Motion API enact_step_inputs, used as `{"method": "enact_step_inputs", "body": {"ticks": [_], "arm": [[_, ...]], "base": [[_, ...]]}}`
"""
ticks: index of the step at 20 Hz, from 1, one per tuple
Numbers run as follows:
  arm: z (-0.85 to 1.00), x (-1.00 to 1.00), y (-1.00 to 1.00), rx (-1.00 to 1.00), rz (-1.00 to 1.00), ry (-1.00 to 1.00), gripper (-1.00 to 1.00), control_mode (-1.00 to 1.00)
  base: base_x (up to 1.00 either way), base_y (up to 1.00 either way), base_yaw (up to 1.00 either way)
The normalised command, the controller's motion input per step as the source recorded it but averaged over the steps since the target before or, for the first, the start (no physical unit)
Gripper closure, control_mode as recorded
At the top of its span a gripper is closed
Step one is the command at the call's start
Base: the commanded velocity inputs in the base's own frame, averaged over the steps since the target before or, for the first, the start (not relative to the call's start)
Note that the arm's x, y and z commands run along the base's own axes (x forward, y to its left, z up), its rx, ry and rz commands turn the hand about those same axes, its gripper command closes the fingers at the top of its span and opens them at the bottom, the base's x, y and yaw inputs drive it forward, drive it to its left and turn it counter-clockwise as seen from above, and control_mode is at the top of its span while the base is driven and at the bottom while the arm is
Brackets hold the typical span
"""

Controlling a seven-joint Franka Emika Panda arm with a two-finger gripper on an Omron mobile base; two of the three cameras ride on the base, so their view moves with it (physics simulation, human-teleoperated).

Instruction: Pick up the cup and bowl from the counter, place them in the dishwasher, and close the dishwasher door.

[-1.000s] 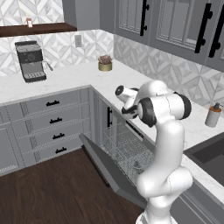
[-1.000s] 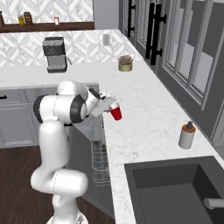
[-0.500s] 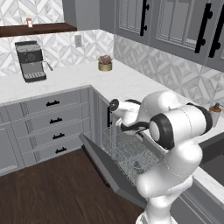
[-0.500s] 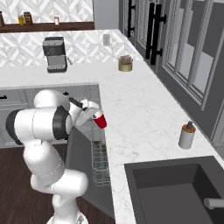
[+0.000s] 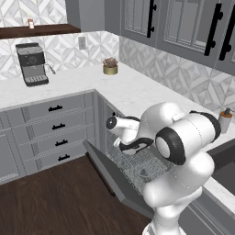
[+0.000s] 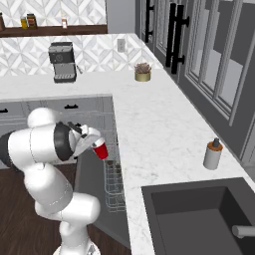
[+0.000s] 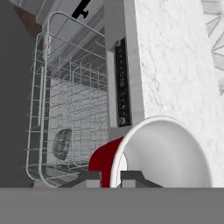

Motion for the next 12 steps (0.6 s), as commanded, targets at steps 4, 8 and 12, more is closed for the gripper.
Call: {"method": "enact_step_inputs", "body": {"ticks": [4,8,12], "arm": [[-0.61,0.0,0.74,0.0,0.0,0.13,1.0,-1.0],[-0.73,0.09,0.11,-0.01,0.0,0.05,1.0,-1.0],[-0.55,0.08,-0.15,0.0,0.0,0.0,1.0,-1.0]], "base": [[0.0,0.0,0.0],[0.0,0.0,0.0],[0.0,0.0,0.0]]}}
